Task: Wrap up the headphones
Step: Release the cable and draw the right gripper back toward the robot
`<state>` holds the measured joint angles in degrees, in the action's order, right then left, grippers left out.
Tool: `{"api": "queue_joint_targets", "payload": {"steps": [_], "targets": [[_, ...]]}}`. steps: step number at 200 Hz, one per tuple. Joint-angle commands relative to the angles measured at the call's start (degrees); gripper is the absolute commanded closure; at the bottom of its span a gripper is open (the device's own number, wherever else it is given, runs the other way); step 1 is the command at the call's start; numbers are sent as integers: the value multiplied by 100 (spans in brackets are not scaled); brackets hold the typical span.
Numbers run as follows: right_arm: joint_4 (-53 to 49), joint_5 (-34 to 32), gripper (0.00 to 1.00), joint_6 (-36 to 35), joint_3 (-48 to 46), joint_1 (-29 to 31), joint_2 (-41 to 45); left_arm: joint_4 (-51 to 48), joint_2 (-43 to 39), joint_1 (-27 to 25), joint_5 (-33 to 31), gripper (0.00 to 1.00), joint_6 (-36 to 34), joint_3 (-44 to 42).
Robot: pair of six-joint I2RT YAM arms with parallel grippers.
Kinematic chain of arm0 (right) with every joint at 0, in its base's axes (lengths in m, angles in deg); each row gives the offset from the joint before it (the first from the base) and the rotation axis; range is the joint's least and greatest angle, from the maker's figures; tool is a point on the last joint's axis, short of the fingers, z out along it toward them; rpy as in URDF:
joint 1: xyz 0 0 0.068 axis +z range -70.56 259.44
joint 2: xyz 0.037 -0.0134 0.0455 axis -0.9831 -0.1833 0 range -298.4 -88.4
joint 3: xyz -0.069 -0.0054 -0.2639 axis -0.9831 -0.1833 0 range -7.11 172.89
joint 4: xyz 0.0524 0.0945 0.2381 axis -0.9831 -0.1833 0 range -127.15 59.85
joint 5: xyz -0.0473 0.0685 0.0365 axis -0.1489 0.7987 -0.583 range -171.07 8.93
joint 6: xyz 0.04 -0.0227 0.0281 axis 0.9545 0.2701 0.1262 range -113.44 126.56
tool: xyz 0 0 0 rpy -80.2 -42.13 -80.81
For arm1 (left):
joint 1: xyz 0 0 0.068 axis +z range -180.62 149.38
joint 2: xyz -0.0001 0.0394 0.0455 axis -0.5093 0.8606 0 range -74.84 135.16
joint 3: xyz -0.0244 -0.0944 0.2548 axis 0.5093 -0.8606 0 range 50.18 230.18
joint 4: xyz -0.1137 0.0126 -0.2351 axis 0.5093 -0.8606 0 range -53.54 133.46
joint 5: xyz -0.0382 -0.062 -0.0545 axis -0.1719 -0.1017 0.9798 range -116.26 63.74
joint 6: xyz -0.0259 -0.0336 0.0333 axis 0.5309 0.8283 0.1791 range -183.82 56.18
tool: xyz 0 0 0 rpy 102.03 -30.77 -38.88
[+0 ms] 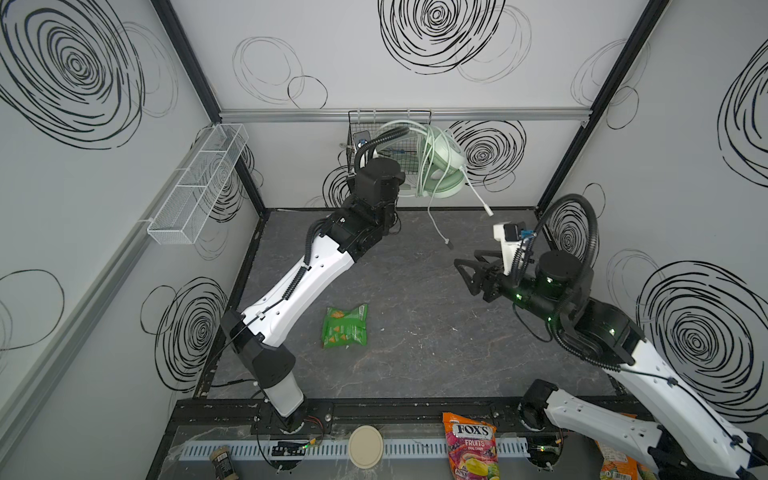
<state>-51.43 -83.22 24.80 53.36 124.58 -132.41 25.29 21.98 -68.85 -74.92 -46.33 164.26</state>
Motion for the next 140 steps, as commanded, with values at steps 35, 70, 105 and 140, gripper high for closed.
{"api": "queue_joint_targets", "payload": {"steps": [35,70,105,140], "targets": [[1485,558,22,659,-1062,20,346,-545,-483,535,1882,100,1438,474],[2388,1115,18,1401,-1571,-23,202,-778,-554,774,2844,100,1801,455],[2667,1586,18,1745,-1742,-278,73,-847,-711,857,3079,100,1882,439],[2583,1935,19,2376,-1486,-788,-356,-796,-796,960,3248,100,1990,396]]}}
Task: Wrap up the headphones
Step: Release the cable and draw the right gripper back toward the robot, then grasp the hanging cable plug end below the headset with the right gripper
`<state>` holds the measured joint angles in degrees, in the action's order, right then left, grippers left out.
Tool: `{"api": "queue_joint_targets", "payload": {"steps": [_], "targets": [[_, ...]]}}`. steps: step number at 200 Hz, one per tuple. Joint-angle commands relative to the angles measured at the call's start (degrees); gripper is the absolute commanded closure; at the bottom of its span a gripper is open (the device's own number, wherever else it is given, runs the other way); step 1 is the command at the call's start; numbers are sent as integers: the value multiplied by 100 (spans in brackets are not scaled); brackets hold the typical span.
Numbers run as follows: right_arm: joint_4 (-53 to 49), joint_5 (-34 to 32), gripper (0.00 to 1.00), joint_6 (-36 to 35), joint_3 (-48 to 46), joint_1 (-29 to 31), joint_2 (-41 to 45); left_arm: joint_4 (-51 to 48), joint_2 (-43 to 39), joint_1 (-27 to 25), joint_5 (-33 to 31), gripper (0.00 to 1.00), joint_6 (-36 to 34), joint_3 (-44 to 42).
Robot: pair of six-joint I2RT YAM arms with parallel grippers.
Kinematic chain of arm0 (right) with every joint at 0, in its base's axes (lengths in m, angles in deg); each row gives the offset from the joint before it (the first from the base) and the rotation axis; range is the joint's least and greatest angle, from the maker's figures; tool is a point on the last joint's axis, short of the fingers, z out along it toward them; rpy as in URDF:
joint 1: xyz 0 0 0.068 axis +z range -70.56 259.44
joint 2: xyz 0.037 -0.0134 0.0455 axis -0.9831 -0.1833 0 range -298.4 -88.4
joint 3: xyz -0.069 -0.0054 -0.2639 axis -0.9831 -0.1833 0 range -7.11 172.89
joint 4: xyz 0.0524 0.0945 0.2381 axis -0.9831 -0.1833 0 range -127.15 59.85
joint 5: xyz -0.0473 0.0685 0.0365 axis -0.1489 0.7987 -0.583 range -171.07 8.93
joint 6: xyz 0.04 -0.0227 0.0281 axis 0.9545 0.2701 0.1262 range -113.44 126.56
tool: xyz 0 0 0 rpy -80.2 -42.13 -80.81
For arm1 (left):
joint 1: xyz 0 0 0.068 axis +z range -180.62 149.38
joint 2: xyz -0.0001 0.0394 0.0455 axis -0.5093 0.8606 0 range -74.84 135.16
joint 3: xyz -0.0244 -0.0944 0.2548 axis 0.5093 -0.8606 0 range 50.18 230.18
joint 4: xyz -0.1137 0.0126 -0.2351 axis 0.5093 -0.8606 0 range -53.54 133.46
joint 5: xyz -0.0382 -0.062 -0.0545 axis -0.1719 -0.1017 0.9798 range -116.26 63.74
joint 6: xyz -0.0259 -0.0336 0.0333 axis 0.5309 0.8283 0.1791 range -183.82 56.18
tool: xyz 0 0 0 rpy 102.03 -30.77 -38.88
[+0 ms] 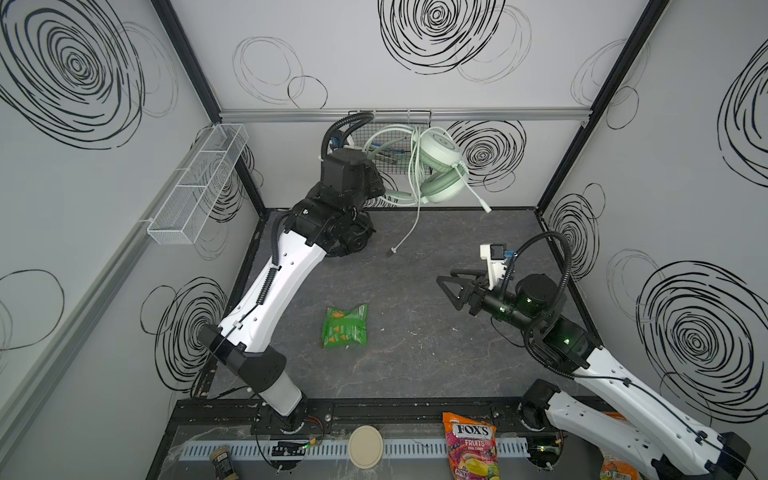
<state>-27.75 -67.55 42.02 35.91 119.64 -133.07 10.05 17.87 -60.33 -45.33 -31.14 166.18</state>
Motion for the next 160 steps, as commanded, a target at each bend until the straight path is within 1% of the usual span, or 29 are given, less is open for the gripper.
{"api": "queue_joint_targets", "payload": {"steps": [1,9,28,47,79,104,128,146,160], "targets": [[186,369,19,676,276,-316,-311,729,-385,111,294,100,473,203],[10,429,18,951,428,-523,-472,785,-393,113,333,100,484,167],[-5,874,18,1733,632,-1057,-777,878,-381,124,373,100,511,131],[242,1088,17,2545,640,-1295,-940,938,-367,130,382,100,493,125],[705,1291,9,3752,436,-1418,-1074,994,-332,153,474,100,475,146],[895,1446,4,5032,108,-1438,-1147,1003,-356,142,492,100,443,55],[983,1604,3,6362,-426,-1395,-1103,1029,-368,59,395,100,283,-8],[1160,1576,3,6794,-610,-1254,-1092,996,-333,-66,257,100,78,42],[1192,1540,2,6881,-557,-1153,-1137,998,-316,-118,263,100,21,21]]}}
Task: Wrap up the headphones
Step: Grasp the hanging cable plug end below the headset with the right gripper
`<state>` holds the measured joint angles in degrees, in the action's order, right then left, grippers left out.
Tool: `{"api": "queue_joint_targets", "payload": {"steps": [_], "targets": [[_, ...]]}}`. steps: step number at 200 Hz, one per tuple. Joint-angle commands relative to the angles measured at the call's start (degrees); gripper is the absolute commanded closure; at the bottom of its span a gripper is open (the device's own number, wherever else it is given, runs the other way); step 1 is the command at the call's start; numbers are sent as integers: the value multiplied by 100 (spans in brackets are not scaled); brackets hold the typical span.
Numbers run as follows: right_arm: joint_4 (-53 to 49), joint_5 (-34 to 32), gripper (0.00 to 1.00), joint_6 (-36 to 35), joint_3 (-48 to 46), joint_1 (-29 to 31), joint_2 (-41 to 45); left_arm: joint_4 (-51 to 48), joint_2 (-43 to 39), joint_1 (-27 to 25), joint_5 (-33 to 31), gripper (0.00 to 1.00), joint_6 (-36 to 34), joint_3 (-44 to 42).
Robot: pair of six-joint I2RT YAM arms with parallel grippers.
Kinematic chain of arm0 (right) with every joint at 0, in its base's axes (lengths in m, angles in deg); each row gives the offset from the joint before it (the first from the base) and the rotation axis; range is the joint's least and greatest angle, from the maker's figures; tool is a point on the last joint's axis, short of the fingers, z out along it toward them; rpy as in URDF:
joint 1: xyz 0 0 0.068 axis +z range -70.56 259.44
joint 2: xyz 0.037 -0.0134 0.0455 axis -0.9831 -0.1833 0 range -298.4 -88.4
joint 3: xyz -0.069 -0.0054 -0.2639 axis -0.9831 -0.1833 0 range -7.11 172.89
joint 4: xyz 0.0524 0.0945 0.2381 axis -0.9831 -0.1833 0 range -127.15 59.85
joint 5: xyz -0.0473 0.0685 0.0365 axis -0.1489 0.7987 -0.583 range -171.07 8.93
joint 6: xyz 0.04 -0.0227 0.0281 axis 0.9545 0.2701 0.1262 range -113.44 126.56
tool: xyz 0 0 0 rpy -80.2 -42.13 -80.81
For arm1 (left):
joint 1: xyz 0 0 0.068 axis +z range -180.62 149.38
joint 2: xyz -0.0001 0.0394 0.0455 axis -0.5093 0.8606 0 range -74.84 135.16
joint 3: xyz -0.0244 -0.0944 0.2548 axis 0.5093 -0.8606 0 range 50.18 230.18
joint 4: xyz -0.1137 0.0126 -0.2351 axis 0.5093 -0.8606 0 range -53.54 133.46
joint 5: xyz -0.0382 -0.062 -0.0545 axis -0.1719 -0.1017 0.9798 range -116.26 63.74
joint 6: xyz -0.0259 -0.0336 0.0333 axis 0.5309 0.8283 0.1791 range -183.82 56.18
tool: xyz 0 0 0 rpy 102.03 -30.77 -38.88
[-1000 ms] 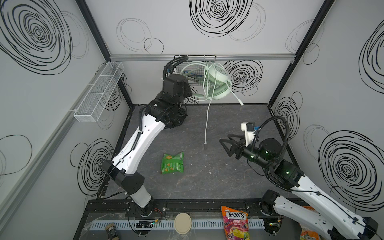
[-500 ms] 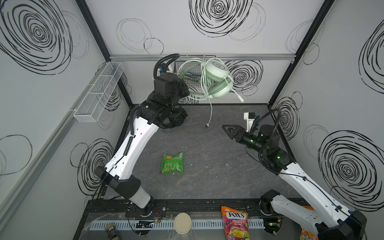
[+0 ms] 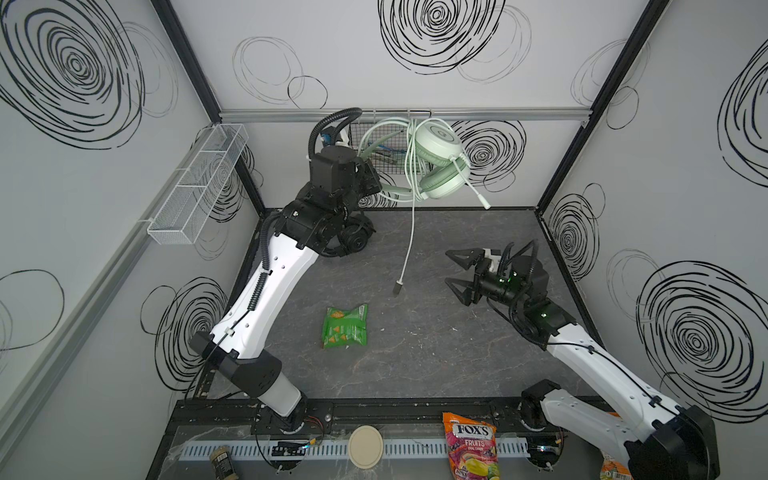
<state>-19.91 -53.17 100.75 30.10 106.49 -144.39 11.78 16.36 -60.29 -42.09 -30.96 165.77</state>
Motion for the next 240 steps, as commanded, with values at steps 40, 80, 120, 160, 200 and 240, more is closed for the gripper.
{"api": "queue_joint_targets", "payload": {"steps": [40,80,120,160,200,240], "targets": [[734,59,2,1258,94,251,-298,992,-191,-295,-27,100,-86,-118],[1049,-106,1,1461,-196,220,-315,1079,-174,-399,141,100,-51,-222],[1239,-191,1,1651,-461,210,-207,1155,-142,-572,170,100,-3,-341],[1118,58,1,1661,-372,219,-96,1151,-50,-679,120,100,-73,-267],[972,-54,2,1599,-492,208,67,1099,30,-791,73,100,-197,-126],[983,-23,2,1533,-475,196,-2,1094,39,-867,96,100,-239,-144]]}}
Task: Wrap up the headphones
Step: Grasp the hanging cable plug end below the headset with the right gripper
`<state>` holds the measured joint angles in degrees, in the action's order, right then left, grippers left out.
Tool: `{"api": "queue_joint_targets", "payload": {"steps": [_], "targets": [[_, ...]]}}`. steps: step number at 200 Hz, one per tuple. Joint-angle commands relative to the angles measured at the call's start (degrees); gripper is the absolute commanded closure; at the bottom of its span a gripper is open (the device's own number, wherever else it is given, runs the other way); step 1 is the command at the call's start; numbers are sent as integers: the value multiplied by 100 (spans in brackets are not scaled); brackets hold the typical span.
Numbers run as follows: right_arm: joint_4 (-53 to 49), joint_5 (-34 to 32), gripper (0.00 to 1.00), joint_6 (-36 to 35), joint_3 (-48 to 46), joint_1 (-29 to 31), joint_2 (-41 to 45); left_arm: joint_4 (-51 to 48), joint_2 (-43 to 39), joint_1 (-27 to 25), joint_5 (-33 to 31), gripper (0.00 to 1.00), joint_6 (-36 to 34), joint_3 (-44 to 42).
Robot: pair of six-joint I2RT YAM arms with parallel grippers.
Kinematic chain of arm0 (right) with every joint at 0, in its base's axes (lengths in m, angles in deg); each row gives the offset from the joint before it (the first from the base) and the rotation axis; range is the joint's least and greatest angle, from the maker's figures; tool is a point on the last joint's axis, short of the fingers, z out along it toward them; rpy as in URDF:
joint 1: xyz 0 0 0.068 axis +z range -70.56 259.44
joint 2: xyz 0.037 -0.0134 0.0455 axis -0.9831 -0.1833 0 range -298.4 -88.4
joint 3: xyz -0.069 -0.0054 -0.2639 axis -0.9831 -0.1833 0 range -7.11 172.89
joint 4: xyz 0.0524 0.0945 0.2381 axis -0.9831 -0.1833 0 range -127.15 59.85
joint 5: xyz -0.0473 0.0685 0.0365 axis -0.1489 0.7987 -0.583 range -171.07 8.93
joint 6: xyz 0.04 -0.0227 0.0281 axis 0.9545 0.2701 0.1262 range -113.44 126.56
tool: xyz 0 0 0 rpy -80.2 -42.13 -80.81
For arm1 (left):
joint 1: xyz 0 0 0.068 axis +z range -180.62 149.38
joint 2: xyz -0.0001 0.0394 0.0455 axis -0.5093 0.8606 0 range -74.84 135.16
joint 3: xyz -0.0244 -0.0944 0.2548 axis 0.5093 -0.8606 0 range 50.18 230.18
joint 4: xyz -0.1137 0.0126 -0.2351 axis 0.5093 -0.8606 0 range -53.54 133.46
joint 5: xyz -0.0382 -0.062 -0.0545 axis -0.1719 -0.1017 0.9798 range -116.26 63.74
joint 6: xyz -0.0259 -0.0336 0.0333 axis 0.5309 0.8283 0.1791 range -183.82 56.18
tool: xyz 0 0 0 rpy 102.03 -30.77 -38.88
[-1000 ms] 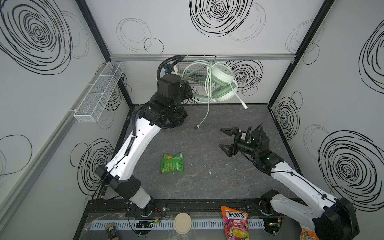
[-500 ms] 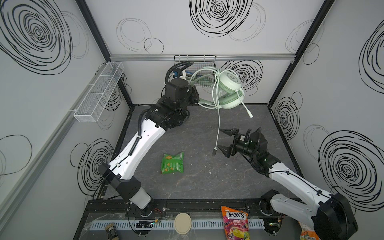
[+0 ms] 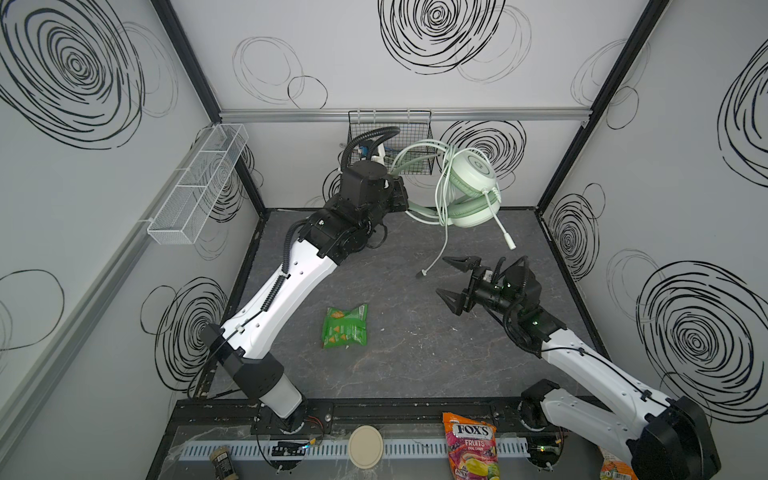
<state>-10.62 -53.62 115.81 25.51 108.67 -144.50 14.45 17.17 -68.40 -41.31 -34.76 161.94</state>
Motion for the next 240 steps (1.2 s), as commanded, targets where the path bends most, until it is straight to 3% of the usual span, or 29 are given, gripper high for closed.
{"api": "queue_joint_targets", "payload": {"steps": [1,167,240], "targets": [[61,24,2,31,-18,-23,6,827,-42,-64,18,100,143,239],[-19,52,2,224,245,-83,111,1075,-44,-300,45,100,56,57],[221,-124,5,334,-40,-158,117,1834,-408,-256,818,100,419,-828]]}}
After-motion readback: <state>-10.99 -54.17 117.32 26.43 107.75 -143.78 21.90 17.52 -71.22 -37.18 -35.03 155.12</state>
